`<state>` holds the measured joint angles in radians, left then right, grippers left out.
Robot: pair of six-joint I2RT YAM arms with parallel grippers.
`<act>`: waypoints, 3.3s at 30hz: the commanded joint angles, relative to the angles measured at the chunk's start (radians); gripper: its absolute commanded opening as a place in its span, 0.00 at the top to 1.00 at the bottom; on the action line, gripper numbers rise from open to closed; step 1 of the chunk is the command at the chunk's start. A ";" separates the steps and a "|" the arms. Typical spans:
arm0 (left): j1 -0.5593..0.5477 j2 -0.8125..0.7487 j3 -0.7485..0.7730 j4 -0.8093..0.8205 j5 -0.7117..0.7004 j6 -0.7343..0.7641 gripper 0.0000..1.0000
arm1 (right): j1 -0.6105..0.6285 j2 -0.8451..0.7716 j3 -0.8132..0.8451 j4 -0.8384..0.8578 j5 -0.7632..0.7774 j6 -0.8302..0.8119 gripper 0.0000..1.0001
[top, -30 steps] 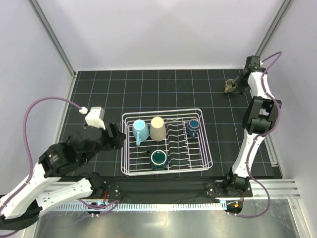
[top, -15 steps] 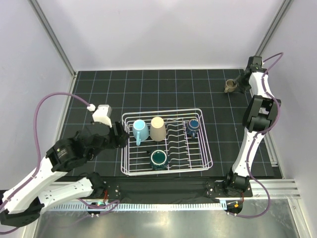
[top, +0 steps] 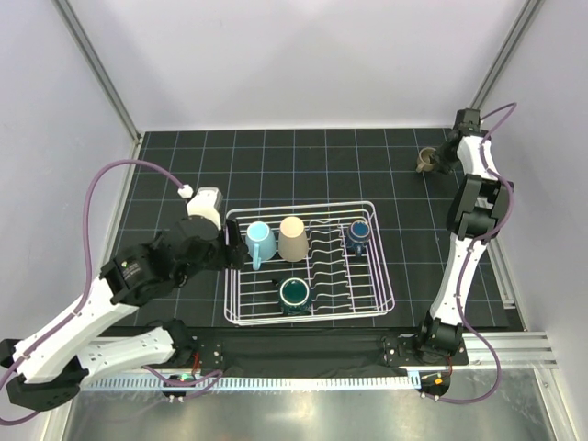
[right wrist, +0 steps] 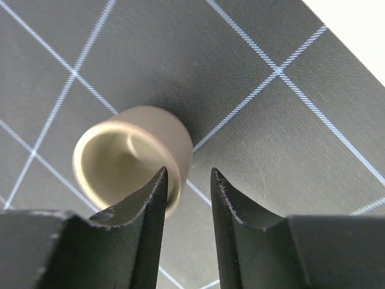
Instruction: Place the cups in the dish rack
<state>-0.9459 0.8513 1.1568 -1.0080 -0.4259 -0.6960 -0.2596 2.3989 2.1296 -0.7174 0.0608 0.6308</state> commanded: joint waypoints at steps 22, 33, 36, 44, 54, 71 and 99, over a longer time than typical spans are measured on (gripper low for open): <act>0.009 0.301 0.475 -0.173 -0.040 0.059 0.32 | 0.138 -0.387 -0.178 -0.111 0.037 -0.269 0.96; 0.029 0.417 0.509 -0.173 0.001 -0.006 0.39 | 0.491 -0.800 -0.362 -0.243 0.016 -0.303 0.96; 0.030 0.405 0.489 -0.150 0.021 -0.029 0.42 | 0.592 -0.882 -0.418 -0.255 -0.015 -0.292 0.96; 0.032 0.423 0.472 -0.109 0.081 -0.074 0.44 | 0.827 -0.943 -0.418 -0.310 0.031 -0.244 0.96; 0.032 0.453 0.509 -0.050 0.096 -0.094 0.42 | 1.002 -0.862 -0.326 -0.360 0.142 -0.175 0.96; 0.048 0.460 0.457 0.017 0.101 -0.172 0.36 | 1.215 -0.833 -0.277 -0.340 0.378 -0.026 0.96; 0.078 0.488 0.422 0.040 0.064 -0.169 0.72 | 1.295 -0.905 -0.301 -0.206 0.281 -0.074 0.96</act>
<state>-0.8856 1.3373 1.5887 -0.9936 -0.3389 -0.8600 1.0149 1.5780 1.8214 -1.0164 0.3767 0.5739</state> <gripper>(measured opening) 0.332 0.138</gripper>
